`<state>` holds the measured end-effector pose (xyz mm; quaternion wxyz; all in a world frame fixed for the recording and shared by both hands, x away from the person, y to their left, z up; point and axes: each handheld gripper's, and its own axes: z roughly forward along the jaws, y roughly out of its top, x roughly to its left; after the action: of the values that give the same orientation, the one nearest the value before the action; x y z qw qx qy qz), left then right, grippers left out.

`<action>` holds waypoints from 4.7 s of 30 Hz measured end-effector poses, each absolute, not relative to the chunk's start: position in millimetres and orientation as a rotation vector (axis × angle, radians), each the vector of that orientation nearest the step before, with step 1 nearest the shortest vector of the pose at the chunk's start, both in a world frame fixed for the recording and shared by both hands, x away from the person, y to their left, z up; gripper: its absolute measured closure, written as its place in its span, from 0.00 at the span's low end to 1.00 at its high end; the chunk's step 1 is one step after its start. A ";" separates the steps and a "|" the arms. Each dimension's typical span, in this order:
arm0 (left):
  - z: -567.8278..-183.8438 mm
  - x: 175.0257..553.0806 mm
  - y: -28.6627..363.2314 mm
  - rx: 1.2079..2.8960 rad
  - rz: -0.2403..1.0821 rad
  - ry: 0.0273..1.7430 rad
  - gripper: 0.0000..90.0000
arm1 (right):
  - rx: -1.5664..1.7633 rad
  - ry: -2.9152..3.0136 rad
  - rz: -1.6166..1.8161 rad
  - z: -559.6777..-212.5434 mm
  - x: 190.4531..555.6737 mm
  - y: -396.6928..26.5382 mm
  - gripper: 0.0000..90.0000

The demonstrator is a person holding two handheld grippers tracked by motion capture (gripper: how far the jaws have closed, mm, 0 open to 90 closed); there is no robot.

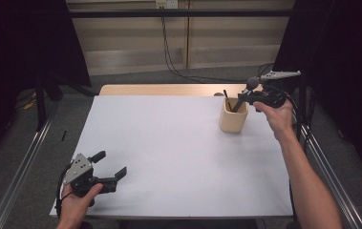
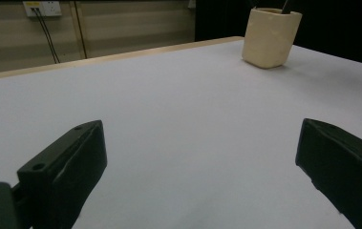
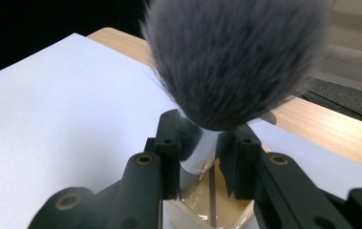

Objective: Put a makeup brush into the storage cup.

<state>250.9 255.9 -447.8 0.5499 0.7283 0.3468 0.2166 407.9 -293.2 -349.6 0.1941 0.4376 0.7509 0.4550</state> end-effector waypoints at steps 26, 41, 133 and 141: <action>-447.5 250.3 256.0 1.720 0.508 0.816 0.04 | 1.263 2.120 1.263 -378.3 411.3 -291.5 0.79; -447.7 250.9 255.4 1.727 0.510 0.811 0.04 | 1.280 2.117 1.256 -390.7 413.7 -289.2 0.79; -445.8 245.5 263.3 1.706 0.524 0.832 0.04 | 1.292 1.764 1.342 -441.0 301.0 -301.4 0.01; -445.3 244.4 263.6 1.709 0.529 0.831 0.04 | 1.288 1.766 1.341 -444.7 284.7 -299.5 0.01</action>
<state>244.4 263.6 -445.3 0.5519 0.7225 0.3513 0.2235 284.7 -299.5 -444.7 0.2844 0.4816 0.6603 0.5012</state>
